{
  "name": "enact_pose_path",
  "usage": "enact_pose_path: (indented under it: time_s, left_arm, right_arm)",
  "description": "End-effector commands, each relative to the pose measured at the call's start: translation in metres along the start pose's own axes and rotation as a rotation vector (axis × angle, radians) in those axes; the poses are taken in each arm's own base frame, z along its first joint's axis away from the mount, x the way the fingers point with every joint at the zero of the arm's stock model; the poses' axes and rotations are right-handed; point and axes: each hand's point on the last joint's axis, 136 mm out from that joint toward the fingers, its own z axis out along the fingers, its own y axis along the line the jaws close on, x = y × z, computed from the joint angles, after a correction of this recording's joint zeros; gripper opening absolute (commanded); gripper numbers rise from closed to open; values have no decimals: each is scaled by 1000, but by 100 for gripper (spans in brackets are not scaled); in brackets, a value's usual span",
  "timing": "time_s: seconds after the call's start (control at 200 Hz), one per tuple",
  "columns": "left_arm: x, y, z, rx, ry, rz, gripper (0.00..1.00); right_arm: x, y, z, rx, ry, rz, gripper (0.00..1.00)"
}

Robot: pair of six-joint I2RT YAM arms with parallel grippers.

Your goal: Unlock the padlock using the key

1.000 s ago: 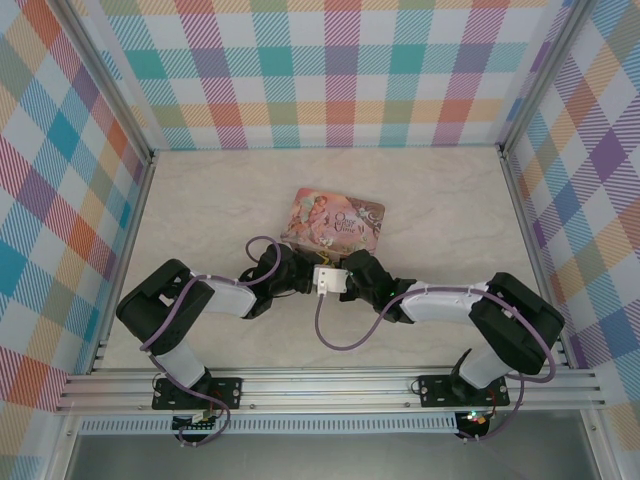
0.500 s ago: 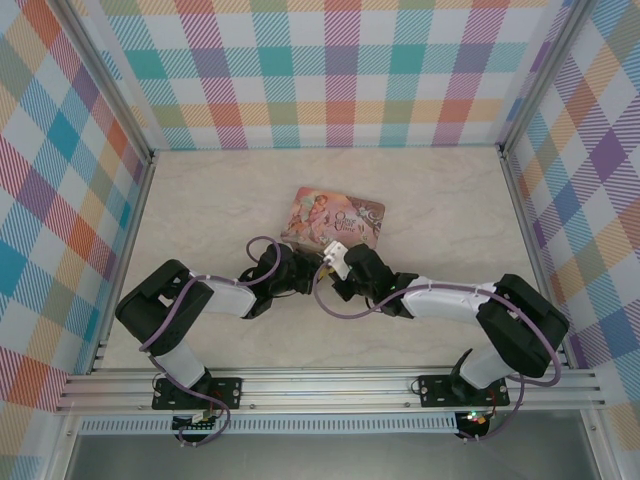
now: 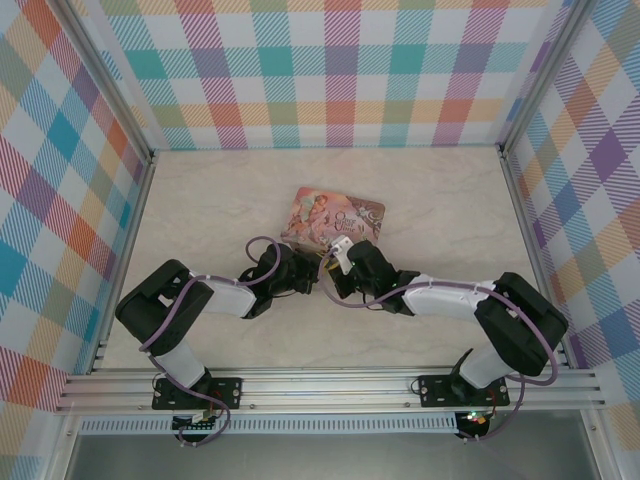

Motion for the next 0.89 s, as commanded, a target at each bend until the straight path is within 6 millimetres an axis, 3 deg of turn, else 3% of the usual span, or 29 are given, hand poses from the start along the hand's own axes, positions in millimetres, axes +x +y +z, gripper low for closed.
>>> enact_pose_path:
  time_s: [0.0, 0.19, 0.35, 0.61, 0.845, 0.89]
  left_arm:
    - [9, -22, -2, 60, 19, -8, 0]
    - [8, -18, -1, 49, 16, -4, 0]
    - [7, -7, 2, 20, 18, 23, 0]
    - [6, 18, 10, -51, 39, 98, 0]
    - [13, 21, 21, -42, 96, 63, 0]
    - [16, 18, 23, -33, 108, 64, 10]
  right_arm:
    - [-14, 19, -6, -135, -48, 89, 0]
    - [-21, 17, -23, -206, -75, 132, 39]
    - [-32, 4, -48, -202, -145, 119, 57]
    - [-37, -36, -66, -110, -152, 177, 59]
    - [-45, -44, -65, -104, -153, 194, 60]
    - [-45, -44, -64, -106, -150, 196, 62]
